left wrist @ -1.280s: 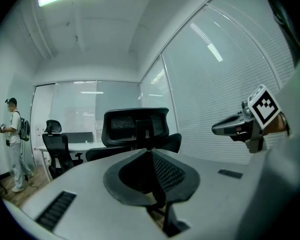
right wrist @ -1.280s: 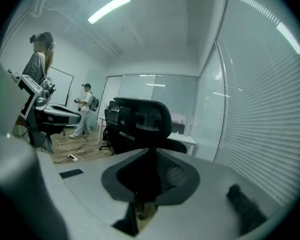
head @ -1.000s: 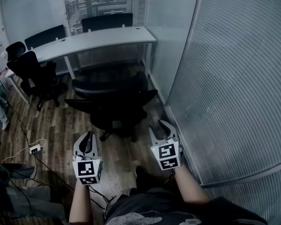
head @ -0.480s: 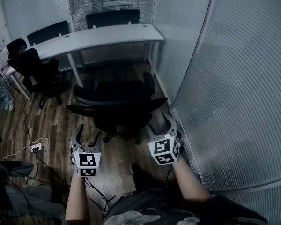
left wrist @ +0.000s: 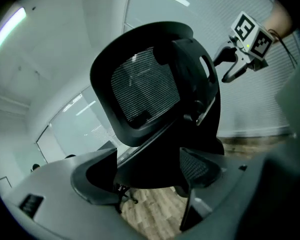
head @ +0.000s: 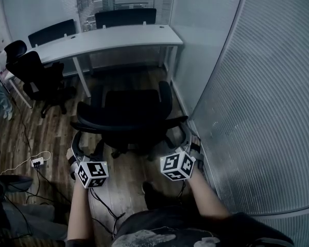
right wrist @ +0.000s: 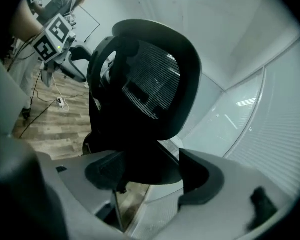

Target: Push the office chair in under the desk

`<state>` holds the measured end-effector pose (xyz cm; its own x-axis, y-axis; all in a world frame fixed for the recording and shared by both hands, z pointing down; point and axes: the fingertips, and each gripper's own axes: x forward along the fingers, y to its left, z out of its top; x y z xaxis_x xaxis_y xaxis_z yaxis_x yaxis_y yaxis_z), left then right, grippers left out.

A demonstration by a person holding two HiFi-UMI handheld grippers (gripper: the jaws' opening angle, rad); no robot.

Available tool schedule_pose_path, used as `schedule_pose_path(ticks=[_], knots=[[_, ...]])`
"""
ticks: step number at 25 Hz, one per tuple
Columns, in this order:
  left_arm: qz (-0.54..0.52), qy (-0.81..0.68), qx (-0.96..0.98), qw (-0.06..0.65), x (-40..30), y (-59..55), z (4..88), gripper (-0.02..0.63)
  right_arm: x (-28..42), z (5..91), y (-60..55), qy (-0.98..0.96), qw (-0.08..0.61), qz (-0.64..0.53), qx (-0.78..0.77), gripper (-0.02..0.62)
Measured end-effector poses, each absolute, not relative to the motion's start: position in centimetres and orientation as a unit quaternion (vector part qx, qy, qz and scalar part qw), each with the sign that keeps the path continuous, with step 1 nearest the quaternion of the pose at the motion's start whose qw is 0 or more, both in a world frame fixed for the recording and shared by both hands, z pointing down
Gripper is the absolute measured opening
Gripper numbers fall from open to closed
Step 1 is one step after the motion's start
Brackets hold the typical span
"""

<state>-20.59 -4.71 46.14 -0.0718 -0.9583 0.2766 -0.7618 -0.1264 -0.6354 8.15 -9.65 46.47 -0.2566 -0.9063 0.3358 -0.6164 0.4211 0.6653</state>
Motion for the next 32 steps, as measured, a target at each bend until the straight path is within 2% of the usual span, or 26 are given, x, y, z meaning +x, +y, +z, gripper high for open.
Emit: schedule_pose_path(ticks=[6,15,21,23,32], knots=[[-0.427,0.617,-0.634,0.186,-22.3,-7.0,47.2,0.376,7.9,47.2,-11.3,-0.721,0.411,-0.262,0.492,0.302],[-0.493,0.582,-0.607,0.223,-23.7,-9.6,48.5,0.376,7.3,47.7,-13.8,-0.707,0.428,-0.282,0.487,0.301],[-0.503,0.568,-0.599,0.256,-24.4,-11.2,49.1,0.369,7.0,48.0,-14.9,-0.704,0.409,-0.333,0.474,0.299],[-0.498,0.575,-0.592,0.267,-24.6,-11.6,48.6,0.264,7.0,48.0,-15.5,-0.709,0.408,-0.335,0.468,0.296],[-0.494,0.565,-0.605,0.264,-24.3,-13.0,49.0,0.258,7.1,48.7,-17.4,-0.723,0.4,-0.333,0.455,0.291]])
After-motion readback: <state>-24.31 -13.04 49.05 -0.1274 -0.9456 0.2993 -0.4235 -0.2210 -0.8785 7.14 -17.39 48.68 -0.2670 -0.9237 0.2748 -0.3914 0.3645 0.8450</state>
